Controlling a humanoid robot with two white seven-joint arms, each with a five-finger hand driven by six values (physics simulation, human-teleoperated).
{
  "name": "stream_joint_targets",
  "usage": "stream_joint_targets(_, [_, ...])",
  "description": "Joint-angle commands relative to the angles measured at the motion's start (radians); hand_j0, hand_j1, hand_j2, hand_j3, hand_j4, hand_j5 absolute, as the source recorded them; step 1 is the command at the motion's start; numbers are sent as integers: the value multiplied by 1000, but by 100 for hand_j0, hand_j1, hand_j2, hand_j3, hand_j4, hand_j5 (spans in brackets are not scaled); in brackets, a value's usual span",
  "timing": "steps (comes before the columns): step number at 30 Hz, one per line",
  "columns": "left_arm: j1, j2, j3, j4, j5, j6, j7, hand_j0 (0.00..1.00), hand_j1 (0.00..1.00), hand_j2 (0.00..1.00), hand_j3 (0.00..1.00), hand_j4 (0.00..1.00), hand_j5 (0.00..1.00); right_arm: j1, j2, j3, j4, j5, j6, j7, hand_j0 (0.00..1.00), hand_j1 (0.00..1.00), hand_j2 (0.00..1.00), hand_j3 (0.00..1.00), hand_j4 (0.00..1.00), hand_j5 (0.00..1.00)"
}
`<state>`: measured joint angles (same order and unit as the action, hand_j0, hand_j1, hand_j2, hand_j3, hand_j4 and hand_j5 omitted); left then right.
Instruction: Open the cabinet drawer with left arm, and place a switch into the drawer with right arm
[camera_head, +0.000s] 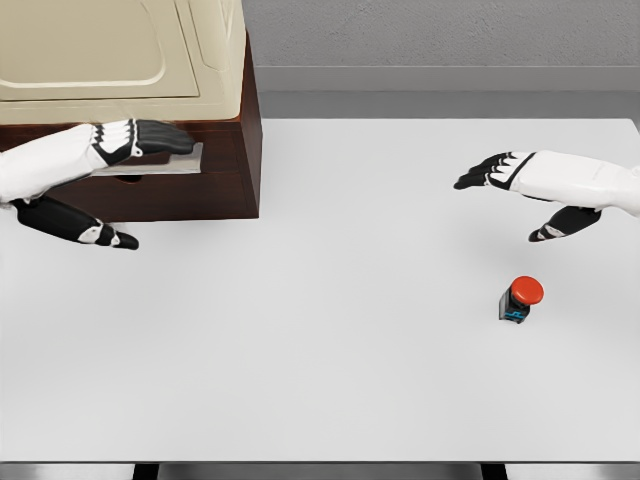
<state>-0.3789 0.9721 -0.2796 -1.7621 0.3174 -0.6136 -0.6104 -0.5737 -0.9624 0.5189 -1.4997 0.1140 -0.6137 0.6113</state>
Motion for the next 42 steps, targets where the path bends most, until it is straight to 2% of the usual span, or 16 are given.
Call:
stream_joint_targets(1, [0,-4,-38,0,-34,3,0,100,100,100,100,100,100,0,-2,0,4,-7,3,0,100,100,100,100,100,100])
stream_joint_targets(5, [-35,-27,-36,0,-32,3,0,100,100,100,100,100,100,9,-10,0,6,-8,3,0,100,100,100,100,100,100])
stream_joint_targets(8, [-98,36,-38,0,19,3,0,100,100,100,100,100,100,17,-10,1,42,-8,3,0,100,100,100,100,100,100])
stream_joint_targets(10, [-110,36,-38,0,20,3,0,100,100,100,100,100,100,31,-33,-2,42,-8,3,0,100,100,100,100,100,100])
stream_joint_targets(13, [-120,51,-38,0,15,167,0,100,100,100,100,100,100,44,-110,-5,30,-7,3,0,100,100,100,100,100,100])
stream_joint_targets(15, [-130,43,-35,0,11,281,0,100,100,100,100,100,100,63,-151,-5,-11,-8,3,0,100,100,100,100,100,100])
stream_joint_targets(18, [-138,39,-35,0,11,291,0,100,100,100,100,100,100,107,-190,-11,-60,-10,3,0,100,100,100,100,100,100])
stream_joint_targets(19, [-138,39,-35,0,9,317,0,100,100,100,100,100,100,115,-193,-13,-62,-11,3,0,100,100,100,100,100,100])
stream_joint_targets(21, [-170,40,-36,0,6,514,0,100,100,100,100,100,100,127,-194,-13,-65,-11,3,0,100,100,100,100,100,100])
stream_joint_targets(23, [-183,43,-38,0,15,543,0,100,100,100,100,100,100,133,-183,-13,-63,-11,3,0,100,100,100,100,100,100])
stream_joint_targets(27, [-195,111,-154,-4,25,532,0,100,100,100,100,100,100,147,-162,-20,-59,-10,3,0,100,100,100,100,100,100])
stream_joint_targets(32, [-230,146,-220,-4,28,534,0,100,100,100,100,100,100,146,-167,-57,-62,-10,3,0,100,100,100,100,100,100])
stream_joint_targets(34, [-336,145,-338,-2,28,543,0,100,100,100,100,100,100,182,-164,-117,-62,-10,3,0,100,100,100,100,100,100])
stream_joint_targets(35, [-365,140,-369,-2,29,545,0,100,100,100,100,100,100,210,-164,-141,-63,-10,3,0,100,100,100,100,100,100])
stream_joint_targets(40, [-377,143,-397,-4,31,580,0,100,100,100,100,100,100,219,-160,-143,-63,-10,3,0,100,100,100,100,100,100])
stream_joint_targets(42, [-391,151,-397,-2,68,623,0,100,100,100,100,100,100,227,-159,-145,-63,-10,3,0,100,100,100,100,100,100])
